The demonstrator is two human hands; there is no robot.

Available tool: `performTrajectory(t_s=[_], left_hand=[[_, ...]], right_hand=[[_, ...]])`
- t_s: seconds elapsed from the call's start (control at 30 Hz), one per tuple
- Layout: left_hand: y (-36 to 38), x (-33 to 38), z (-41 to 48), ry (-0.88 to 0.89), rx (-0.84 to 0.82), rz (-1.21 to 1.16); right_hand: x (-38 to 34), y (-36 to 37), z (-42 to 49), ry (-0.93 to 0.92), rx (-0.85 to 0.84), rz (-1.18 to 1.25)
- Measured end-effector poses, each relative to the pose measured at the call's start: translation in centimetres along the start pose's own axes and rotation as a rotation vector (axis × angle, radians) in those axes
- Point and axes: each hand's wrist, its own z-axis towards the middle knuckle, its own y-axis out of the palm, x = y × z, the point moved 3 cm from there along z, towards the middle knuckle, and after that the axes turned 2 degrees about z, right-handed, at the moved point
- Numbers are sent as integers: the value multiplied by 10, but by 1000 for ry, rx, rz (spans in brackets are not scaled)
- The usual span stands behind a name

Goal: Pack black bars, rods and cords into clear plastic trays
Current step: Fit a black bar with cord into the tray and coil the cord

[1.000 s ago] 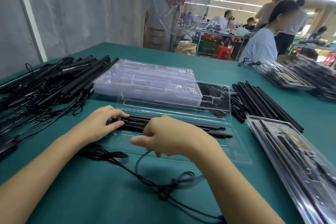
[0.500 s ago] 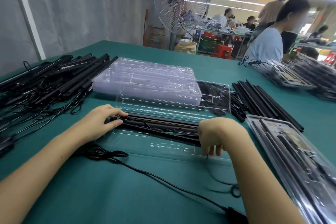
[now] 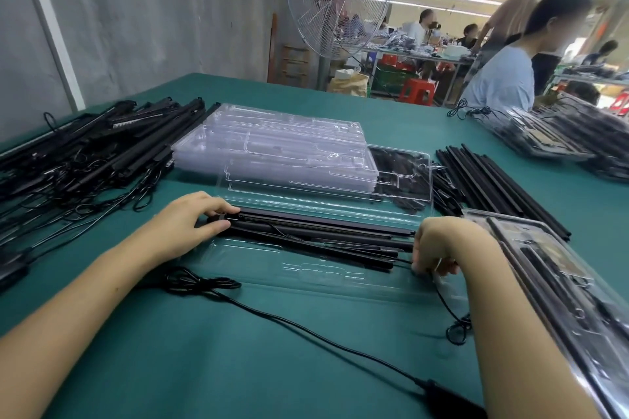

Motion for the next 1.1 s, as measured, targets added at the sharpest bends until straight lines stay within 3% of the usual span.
performTrajectory(t_s=[0.17,0.43,0.67,0.8,0.97,1.1], left_hand=[[-1,2,-1,-2,1,12],[-4,2,1,12,-34,5],[-13,7,7,20,5,16],[-12,7,0,46,46,53],[-18,18,0,114,183,18],[-14,25,-3,160,178,24]], right_hand=[[9,-2,-1,-15,73,107],[37,-42,-44,-269,304,311],[18,-34,-33,-175,-143,67],[24,-18,-23,-125,-288,-66],[30,7,-47,-164,-319,-100],[11,46,-81,-211,-532,-184]])
